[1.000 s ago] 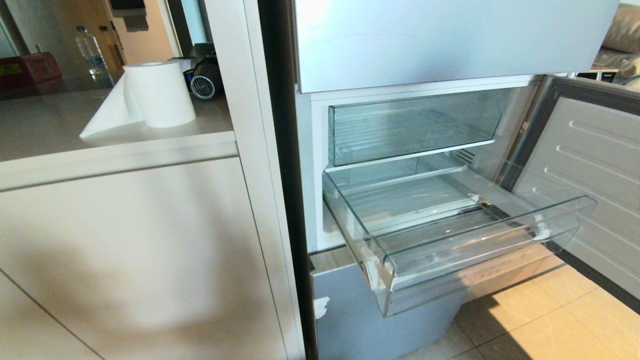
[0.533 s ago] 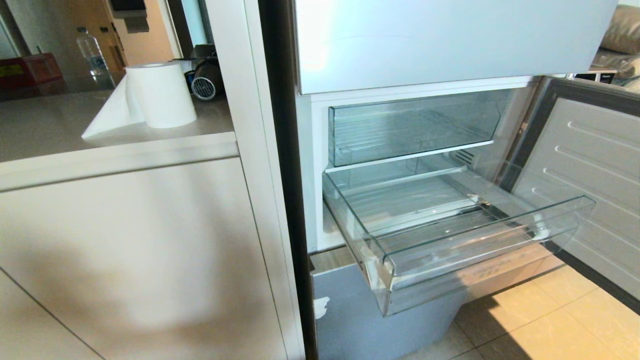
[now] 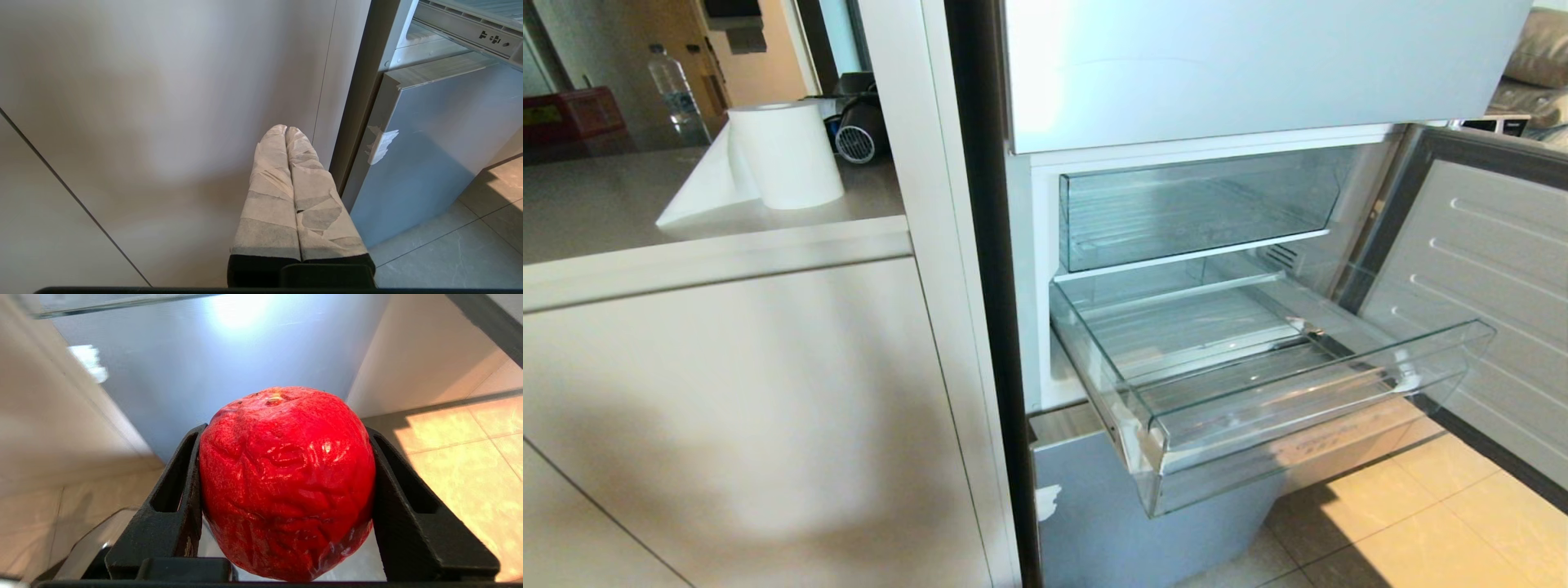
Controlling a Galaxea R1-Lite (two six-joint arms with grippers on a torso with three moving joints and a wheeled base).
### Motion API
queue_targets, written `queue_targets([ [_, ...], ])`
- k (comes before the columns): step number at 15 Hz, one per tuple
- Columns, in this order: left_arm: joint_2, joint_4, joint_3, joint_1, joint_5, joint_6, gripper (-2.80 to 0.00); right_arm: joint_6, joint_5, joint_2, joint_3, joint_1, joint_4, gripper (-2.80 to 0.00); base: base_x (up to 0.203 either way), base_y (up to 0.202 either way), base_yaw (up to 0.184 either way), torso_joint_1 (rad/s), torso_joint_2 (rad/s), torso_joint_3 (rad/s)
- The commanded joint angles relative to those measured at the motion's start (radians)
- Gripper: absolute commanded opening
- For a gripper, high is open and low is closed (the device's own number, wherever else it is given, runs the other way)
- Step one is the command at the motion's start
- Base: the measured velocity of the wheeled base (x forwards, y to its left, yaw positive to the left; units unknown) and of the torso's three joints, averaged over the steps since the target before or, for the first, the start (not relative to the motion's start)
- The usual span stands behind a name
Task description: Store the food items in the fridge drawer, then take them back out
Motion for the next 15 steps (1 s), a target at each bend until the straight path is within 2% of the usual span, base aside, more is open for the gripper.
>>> queue_targets([
  [1, 0.001, 0.000, 0.002, 0.000, 0.000, -0.001, -2.80, -0.018, 0.004, -0.007, 0.010, -0.076, -0.003, -2.80, 0.000, 0.000, 0.000, 0.000, 0.00, 0.000],
  [2, 0.001, 0.000, 0.002, 0.000, 0.000, -0.001, -2.80, -0.069, 0.017, -0.030, 0.012, -0.134, -0.004, -2.80, 0.000, 0.000, 0.000, 0.000, 0.00, 0.000],
  [3, 0.001, 0.000, 0.002, 0.000, 0.000, 0.001, -2.80, -0.096, 0.025, -0.046, 0.012, -0.150, -0.003, -2.80, 0.000, 0.000, 0.000, 0.000, 0.00, 0.000],
  [7, 0.000, -0.002, 0.002, 0.000, 0.000, -0.002, -2.80, -0.084, 0.027, -0.274, 0.013, -0.122, -0.002, -2.80, 0.000, 0.000, 0.000, 0.000, 0.00, 0.000],
  [15, 0.001, -0.002, 0.002, 0.000, 0.000, -0.002, -2.80, -0.071, 0.024, -0.270, 0.013, -0.112, 0.000, -2.80, 0.001, 0.000, -0.010, 0.000, 0.00, 0.001],
])
